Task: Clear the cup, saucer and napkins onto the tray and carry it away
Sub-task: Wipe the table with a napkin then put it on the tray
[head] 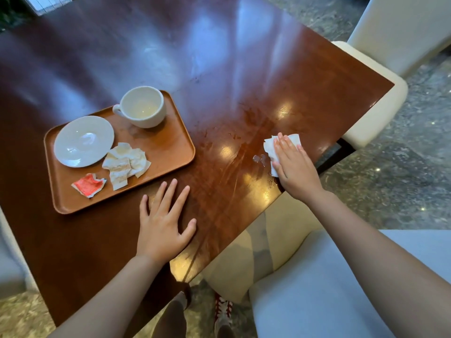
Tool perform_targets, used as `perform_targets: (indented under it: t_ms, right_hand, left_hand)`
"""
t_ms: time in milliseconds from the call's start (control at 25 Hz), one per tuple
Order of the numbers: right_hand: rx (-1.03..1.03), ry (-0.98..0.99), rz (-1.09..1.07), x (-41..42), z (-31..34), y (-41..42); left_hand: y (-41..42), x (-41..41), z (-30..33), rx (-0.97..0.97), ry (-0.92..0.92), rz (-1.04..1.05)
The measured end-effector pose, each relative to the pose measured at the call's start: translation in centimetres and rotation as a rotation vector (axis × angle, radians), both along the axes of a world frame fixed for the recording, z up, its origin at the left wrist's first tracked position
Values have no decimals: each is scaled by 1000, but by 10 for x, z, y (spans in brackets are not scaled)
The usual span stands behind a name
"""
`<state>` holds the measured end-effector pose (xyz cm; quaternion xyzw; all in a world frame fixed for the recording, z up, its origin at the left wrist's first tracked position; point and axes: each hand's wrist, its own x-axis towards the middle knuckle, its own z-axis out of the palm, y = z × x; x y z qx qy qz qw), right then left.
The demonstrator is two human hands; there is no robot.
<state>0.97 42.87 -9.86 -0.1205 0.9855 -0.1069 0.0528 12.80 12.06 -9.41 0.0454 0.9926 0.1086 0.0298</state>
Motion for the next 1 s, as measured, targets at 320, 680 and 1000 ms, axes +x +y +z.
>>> perform_targets:
  t_ms: [320, 680, 1000]
  right_hand:
    - [-78, -19, 112, 59, 3, -23]
    - [-164, -181, 566, 144, 19, -69]
    - [-395, 129, -50, 32, 43, -20]
  left_hand:
    - [1, 0, 1, 5, 14, 3]
    - [0, 0, 0, 7, 20, 5]
    - [0, -1, -2, 22, 37, 2]
